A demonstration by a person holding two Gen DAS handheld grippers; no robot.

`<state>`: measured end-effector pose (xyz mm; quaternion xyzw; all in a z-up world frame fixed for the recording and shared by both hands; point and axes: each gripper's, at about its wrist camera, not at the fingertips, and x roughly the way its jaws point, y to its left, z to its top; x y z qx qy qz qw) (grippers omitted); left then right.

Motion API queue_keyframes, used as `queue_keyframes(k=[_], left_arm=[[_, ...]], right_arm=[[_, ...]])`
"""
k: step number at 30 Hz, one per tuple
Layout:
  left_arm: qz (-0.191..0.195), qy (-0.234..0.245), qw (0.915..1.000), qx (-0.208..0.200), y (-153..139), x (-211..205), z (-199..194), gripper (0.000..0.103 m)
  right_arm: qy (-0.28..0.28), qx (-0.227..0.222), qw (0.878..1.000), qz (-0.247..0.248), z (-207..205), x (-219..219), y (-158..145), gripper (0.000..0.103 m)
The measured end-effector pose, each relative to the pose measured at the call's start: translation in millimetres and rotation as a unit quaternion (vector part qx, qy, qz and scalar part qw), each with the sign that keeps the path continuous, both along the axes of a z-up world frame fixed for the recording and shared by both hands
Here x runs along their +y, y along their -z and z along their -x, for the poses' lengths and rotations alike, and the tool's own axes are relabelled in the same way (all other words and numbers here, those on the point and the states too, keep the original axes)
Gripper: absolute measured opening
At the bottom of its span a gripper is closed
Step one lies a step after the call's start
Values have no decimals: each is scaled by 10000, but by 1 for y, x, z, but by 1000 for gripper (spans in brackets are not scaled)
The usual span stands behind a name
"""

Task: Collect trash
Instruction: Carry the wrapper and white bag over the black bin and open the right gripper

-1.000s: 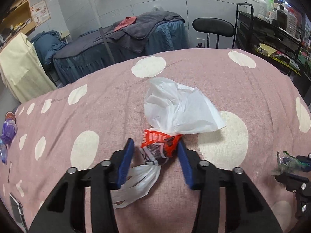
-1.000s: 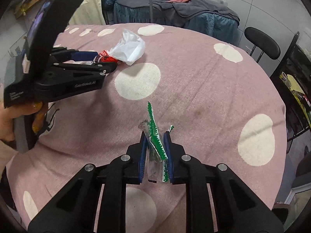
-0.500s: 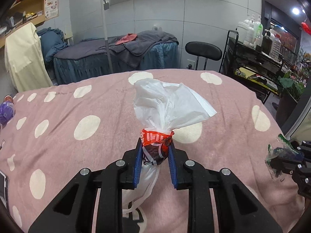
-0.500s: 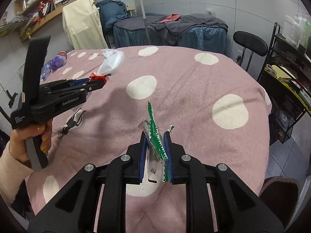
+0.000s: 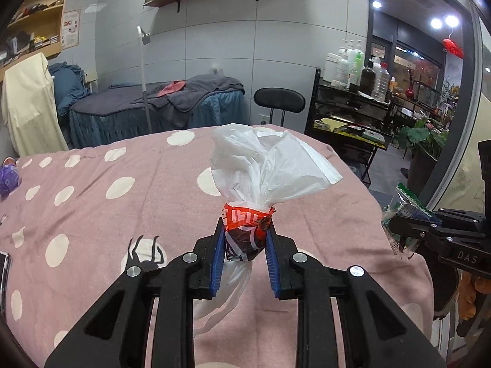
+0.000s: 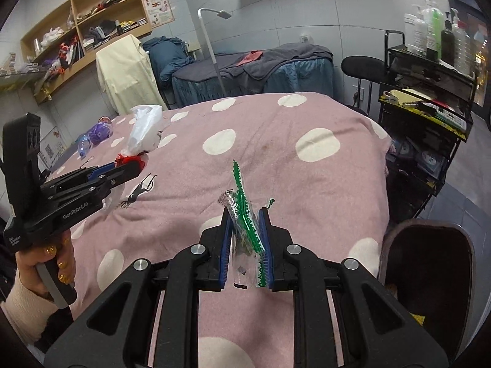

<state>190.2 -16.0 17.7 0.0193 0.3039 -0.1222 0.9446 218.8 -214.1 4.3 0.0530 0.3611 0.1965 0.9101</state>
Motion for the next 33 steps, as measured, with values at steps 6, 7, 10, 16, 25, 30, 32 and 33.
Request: queue_keyframes(k=[6,7,10,16,25,30,32,33], left_arm=[[219,334,9992,-48,-1,-28,21,24],[251,393,9989,-61,-1,-33,23,24],[333,559,9978,-80,-1,-48,29,24],[503,873,9949,30,4,-76,28,24],[547,1209,9911,137,7,-110,36,24],[568,1329,9893,214,10,-126,35,24],[590,1415,9878,268,12,-133,36,24],[597,1451,9872,294,12,-136,36,24]], right_arm=[[610,-56,9981,-109,36,-49,5,19],[740,-49,9972,-111,42,-59,7,19],[1096,32,9938,-154,53,-86,15,19],[1754,355,9838,-67,67,-127,42,19],[2459,862,9655,35,63,-164,100,52],[2625,946,9600,-231,68,-179,111,62],[2683,873,9592,-201,71,-182,109,62],[2716,834,9586,-186,72,-184,107,62]])
